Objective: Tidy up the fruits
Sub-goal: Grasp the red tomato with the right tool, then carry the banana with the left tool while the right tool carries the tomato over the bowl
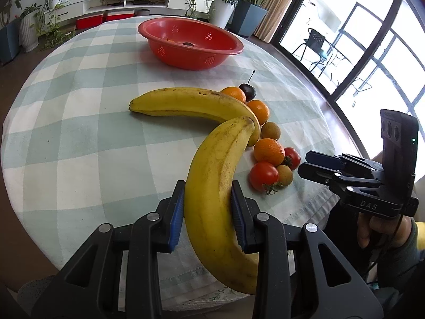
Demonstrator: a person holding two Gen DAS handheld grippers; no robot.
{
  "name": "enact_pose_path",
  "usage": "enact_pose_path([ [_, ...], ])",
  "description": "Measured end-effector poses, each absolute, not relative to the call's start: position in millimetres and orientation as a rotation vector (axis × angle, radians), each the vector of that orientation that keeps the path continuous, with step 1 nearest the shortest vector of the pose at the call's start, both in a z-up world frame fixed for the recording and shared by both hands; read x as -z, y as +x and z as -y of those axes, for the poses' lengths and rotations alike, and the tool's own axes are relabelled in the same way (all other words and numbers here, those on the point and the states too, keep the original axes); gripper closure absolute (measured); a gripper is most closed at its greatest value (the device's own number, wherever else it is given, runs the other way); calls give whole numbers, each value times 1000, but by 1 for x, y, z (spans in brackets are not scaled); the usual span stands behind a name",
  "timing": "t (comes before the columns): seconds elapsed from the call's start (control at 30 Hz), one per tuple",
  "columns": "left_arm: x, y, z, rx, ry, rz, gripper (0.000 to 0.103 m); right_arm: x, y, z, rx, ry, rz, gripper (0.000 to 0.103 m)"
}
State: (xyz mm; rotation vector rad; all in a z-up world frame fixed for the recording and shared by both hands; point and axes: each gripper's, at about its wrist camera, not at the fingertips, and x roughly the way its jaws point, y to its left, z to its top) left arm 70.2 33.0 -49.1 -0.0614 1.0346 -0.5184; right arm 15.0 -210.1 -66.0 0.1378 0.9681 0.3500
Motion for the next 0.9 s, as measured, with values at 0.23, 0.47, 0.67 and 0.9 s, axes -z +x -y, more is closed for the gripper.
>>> enact_pose_path([
  [0.23, 57, 66, -35, 545, -96, -1039, 73, 73, 28, 203, -365, 67, -1009, 55],
  [0.47, 58, 65, -35, 558, -108, -1036, 73, 76, 43, 203, -397, 90, -1030, 60],
  [0.67, 61, 66, -38, 551, -119, -1041, 73, 78, 43, 201, -410, 85, -1029, 68],
  [0.9, 59, 66, -39, 547, -129, -1028, 73, 72, 38, 206, -395, 108, -1004, 68],
])
